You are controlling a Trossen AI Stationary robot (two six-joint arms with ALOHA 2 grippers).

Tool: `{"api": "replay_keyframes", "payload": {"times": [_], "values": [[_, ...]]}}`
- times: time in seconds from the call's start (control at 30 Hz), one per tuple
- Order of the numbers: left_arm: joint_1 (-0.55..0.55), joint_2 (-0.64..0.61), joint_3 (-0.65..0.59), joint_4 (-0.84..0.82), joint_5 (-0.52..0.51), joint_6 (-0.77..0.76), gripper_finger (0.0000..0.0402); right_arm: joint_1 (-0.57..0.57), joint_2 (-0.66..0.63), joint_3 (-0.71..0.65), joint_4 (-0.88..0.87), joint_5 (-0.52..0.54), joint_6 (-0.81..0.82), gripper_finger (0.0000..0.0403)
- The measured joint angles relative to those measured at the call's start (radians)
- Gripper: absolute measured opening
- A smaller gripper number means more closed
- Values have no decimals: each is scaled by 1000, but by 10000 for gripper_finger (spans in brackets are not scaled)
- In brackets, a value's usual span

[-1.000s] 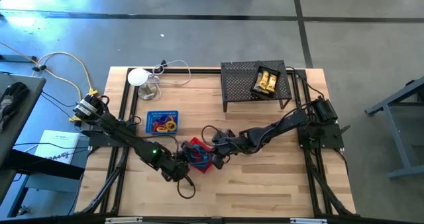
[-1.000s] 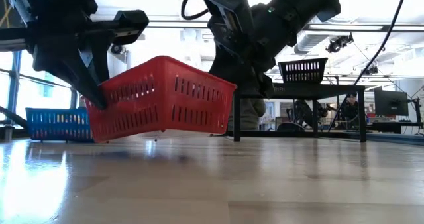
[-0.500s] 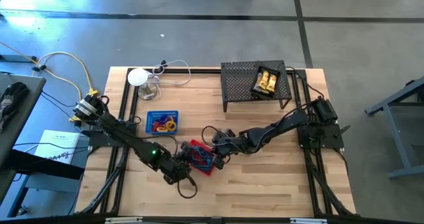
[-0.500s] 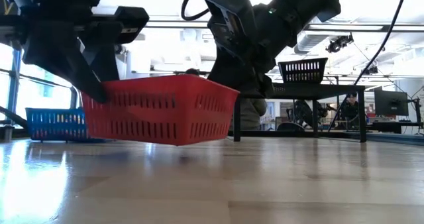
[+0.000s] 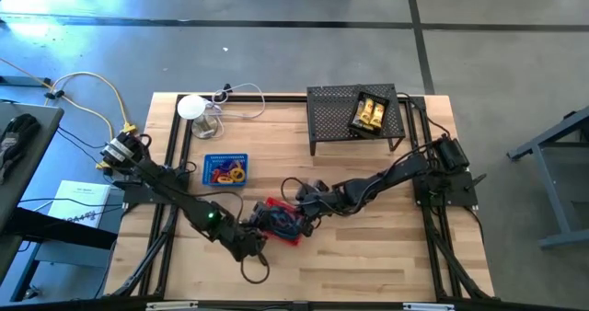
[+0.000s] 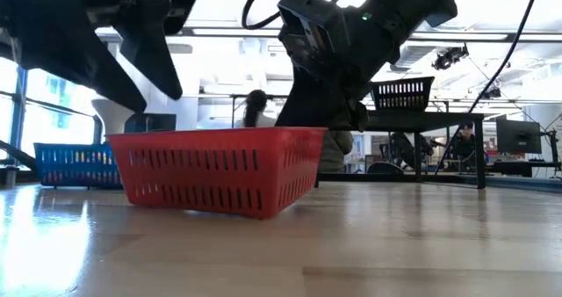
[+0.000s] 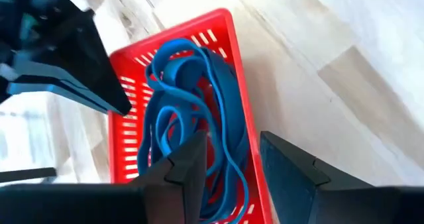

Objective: Pick & Place Office Desk Supplies
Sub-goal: Put the red bin filled with rubber bands on the shelf

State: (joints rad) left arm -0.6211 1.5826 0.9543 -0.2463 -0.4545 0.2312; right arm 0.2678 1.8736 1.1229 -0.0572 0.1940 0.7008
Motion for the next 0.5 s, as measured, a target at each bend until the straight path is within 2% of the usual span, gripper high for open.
{"api": "replay_keyframes", "payload": {"times": [0.13,0.27,0.5], "values": [[-41,0,0,9,-58,-19,133,21,-16,0,-9,27,1,4],[-90,0,0,96,-107,-12,133,23,-33,-1,-53,35,12,4],[-188,0,-1,206,-240,128,133,20,-109,-1,-107,90,38,4]]}}
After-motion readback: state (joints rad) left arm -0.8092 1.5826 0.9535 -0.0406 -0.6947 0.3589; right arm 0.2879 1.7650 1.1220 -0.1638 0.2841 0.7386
